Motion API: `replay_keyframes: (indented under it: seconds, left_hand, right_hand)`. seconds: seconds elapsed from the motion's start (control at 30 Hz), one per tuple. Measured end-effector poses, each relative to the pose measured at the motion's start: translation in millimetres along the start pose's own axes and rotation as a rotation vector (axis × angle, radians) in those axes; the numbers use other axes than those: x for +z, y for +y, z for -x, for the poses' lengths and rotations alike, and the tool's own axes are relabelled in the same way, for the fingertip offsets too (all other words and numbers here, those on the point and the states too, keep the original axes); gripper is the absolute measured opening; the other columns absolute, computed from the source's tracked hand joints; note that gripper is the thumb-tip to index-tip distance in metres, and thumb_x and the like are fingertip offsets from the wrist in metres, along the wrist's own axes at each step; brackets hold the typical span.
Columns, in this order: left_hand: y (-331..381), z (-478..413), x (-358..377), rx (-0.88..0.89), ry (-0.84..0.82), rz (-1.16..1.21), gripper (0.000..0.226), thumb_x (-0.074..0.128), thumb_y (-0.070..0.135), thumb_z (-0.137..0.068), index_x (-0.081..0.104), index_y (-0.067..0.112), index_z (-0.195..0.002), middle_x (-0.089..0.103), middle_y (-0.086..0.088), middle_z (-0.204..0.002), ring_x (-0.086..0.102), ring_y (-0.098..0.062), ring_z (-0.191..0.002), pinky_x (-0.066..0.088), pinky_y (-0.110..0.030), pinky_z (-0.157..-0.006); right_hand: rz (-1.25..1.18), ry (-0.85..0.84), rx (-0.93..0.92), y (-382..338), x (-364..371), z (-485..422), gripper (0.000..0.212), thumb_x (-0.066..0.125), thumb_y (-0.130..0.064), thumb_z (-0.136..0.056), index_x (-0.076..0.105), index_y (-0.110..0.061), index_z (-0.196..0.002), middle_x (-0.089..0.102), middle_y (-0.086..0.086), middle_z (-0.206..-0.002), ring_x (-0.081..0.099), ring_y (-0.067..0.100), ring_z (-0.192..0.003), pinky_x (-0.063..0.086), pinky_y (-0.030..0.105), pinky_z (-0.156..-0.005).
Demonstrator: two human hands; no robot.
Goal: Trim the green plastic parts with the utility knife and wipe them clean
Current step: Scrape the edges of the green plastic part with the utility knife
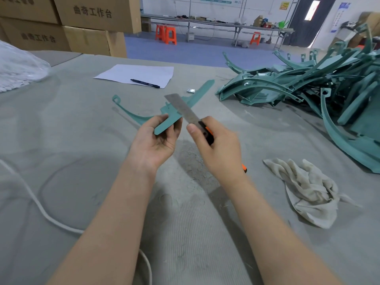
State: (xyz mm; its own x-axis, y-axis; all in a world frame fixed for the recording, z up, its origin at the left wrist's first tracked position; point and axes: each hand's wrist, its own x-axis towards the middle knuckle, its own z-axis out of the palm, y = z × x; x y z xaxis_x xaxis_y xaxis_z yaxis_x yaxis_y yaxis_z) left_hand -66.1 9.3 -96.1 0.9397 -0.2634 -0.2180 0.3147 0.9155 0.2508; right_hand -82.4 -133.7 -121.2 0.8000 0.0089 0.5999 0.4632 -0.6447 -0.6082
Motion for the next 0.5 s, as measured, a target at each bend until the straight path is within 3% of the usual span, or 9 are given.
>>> replay_keyframes:
  seconds: [0.13,0.3,0.5]
  left_hand:
    - [-0.4,-0.7,-0.1,0.015,0.025,0.0,0.017,0.049,0.006,-0.094,0.06,-0.004,-0.085,0.066,-0.018,-0.072,0.069,-0.023,-0.061,0.052,-0.017,-0.045]
    - [-1.9,-2.9,1.9,0.024,0.063,-0.003,0.013,0.049,0.006,-0.094,0.059,-0.002,-0.097,0.065,-0.016,-0.076,0.063,-0.019,-0.077,0.052,-0.015,-0.045]
    - [-6.1,-2.1,5.9,0.045,0.036,0.012,0.012,0.049,0.002,-0.09,0.06,-0.003,-0.093,0.063,-0.015,-0.085,0.061,-0.019,-0.08,0.054,-0.018,-0.048]
  right_hand:
    - [0.02,0.006,-0.017,-1.7,0.9,0.5,0.031,0.055,-0.044,-0.094,0.058,-0.015,-0.084,0.043,-0.01,-0.056,0.047,0.018,-0.059,0.038,0.034,-0.056]
    - [0.023,-0.005,-0.041,-2.9,2.7,1.5,0.032,0.055,-0.045,-0.094,0.058,-0.015,-0.083,0.043,-0.01,-0.057,0.047,0.017,-0.058,0.038,0.033,-0.055]
    - [-0.003,-0.026,-0.054,-2.9,2.5,1.3,0.026,0.057,-0.043,-0.093,0.054,-0.021,-0.079,0.04,-0.011,-0.055,0.041,0.013,-0.056,0.035,0.032,-0.055]
